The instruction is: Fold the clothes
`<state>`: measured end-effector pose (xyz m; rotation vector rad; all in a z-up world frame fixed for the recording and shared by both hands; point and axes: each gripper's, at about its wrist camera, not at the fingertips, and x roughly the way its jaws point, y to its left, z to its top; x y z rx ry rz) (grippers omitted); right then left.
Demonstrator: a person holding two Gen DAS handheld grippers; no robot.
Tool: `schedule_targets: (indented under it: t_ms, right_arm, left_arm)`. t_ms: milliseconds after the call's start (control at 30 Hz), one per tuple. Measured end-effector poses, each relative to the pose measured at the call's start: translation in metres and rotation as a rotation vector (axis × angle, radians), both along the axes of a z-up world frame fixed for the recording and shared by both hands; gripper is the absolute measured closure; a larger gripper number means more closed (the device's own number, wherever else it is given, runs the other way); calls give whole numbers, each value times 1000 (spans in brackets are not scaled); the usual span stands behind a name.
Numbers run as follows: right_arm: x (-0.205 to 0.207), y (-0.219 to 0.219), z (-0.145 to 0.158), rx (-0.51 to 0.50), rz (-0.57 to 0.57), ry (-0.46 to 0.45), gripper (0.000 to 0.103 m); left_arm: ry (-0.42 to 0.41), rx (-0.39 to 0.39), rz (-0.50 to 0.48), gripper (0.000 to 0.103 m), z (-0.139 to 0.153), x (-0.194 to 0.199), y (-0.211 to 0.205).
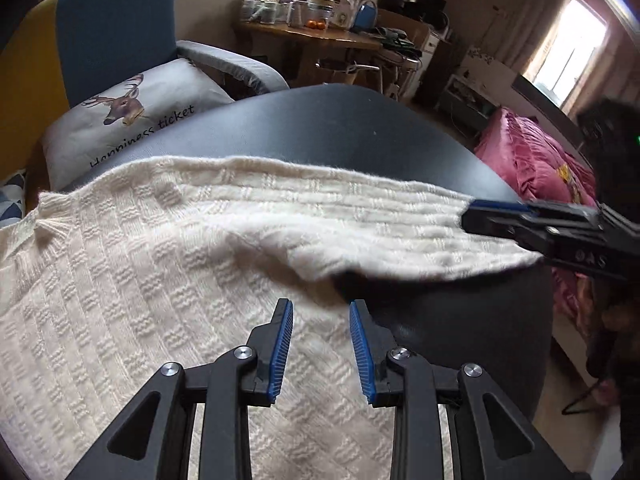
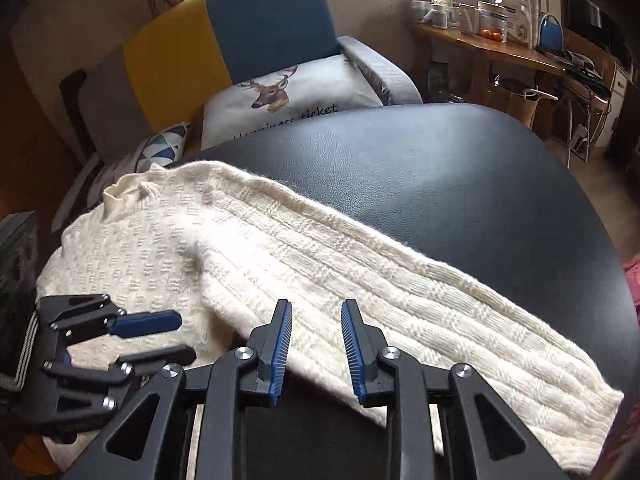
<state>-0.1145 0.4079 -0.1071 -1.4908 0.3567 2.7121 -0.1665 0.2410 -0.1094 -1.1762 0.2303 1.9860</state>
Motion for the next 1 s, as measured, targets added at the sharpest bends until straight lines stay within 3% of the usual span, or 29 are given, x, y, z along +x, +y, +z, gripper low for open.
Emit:
schedule_targets:
  t_ms: [167, 233, 400, 600, 733, 867, 1000]
  right_arm:
    - [-37, 8, -37, 106, -25, -147, 78]
    - [-38, 15, -38, 104, -34, -134, 80]
    - [-41, 24, -39, 121, -42, -107, 80]
    - [1, 53, -15, -83, -152, 25, 78]
    - [61, 93, -6, -147, -307, 72, 78]
    - [85, 124, -9, 94, -386, -33, 78]
    - [81, 153, -27, 183, -428, -131, 78]
  left_arm:
    - [-25, 23, -60, 73, -12, 6, 12]
    - [-48, 9, -62, 73, -22, 5, 16]
    - [-106, 81, -38, 73, -36, 2, 5]
    - [-138, 95, -16, 73, -24, -3, -2]
    - [-50, 82, 20, 73, -3, -7, -15]
    - [12, 50, 63, 73, 11, -32, -23]
    - [37, 2, 81, 73, 15, -62, -17]
